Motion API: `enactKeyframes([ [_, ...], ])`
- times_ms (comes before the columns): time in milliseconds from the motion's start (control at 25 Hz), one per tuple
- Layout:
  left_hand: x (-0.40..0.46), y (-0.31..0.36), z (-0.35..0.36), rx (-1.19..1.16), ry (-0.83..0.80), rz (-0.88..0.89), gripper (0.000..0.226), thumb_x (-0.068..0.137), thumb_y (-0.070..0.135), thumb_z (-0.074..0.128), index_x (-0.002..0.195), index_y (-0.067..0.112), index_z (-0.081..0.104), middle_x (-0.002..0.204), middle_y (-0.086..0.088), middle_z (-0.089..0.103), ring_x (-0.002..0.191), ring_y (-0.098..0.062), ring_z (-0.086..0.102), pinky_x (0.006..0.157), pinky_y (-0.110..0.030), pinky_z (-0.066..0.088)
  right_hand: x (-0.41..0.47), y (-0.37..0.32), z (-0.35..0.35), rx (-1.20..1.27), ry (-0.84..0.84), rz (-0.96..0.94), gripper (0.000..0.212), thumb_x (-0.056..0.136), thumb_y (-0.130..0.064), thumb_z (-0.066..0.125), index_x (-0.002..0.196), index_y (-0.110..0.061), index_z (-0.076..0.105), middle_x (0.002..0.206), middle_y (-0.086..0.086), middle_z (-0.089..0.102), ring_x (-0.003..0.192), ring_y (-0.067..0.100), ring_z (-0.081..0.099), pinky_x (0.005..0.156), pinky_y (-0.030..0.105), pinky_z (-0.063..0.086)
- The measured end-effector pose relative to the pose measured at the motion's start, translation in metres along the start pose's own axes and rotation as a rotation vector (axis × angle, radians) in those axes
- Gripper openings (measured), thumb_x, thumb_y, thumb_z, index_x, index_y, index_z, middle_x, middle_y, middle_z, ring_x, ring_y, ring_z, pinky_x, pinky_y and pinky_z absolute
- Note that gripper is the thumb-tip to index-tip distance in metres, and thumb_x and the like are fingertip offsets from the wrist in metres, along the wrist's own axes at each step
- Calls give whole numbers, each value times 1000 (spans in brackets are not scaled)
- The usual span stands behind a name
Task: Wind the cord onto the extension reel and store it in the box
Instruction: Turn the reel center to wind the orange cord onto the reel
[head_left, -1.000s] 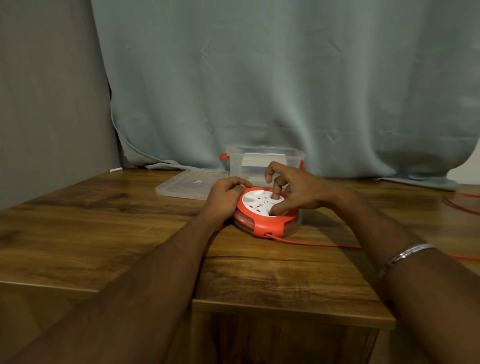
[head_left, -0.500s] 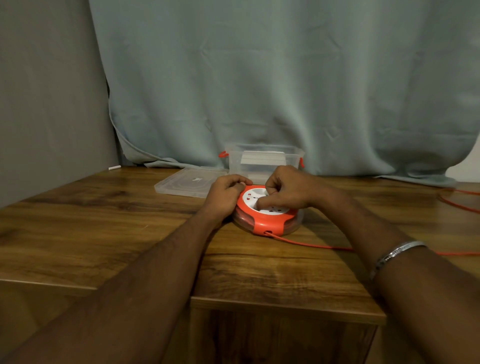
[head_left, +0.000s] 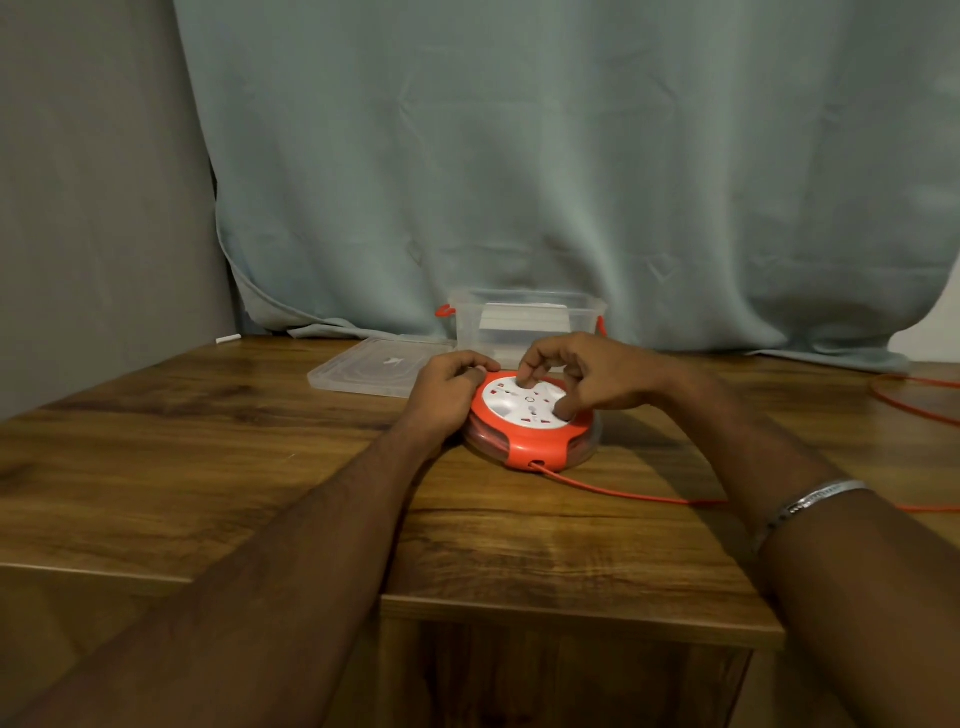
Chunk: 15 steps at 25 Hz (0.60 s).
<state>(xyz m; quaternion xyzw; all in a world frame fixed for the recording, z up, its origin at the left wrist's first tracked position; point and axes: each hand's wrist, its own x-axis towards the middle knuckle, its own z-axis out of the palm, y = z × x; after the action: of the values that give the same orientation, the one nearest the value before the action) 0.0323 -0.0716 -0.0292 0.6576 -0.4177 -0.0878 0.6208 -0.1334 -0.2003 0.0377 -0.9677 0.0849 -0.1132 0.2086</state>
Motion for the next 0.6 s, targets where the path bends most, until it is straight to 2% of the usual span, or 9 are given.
enactKeyframes([
  [120,0,1,0,2,-9,-5,28,102,10,47,104,16,74,104,-6,73,95,-25,70,83,-41,60,1,11,-2,53,-17,19,61,75,9,81,126,-12,55,120,6,75,52,-2,53,53,10,43],
  [280,1,0,0,6,3,-2,27,101,11,48,102,18,74,105,-8,74,92,-24,72,82,-42,61,-1,8,0,31,28,50,64,72,-12,92,120,-18,50,105,3,74,65,6,56,59,22,47],
  [400,2,-1,1,-9,9,-2,28,100,9,49,96,20,74,102,-8,74,93,-28,72,83,-45,61,2,3,6,-21,57,16,42,69,-23,93,97,-18,62,86,5,72,65,10,57,61,30,48],
  [480,2,-1,1,-21,11,-5,28,99,9,49,94,20,74,101,-8,75,94,-30,72,84,-46,60,6,2,11,-79,73,2,30,69,-33,90,80,-18,66,72,0,65,63,11,54,62,34,46],
  [600,1,0,0,-3,28,-5,27,100,8,48,98,17,74,103,-8,74,96,-29,71,85,-44,60,7,-1,15,-163,112,24,38,61,-52,80,66,-18,63,61,-7,59,58,9,50,61,34,44],
])
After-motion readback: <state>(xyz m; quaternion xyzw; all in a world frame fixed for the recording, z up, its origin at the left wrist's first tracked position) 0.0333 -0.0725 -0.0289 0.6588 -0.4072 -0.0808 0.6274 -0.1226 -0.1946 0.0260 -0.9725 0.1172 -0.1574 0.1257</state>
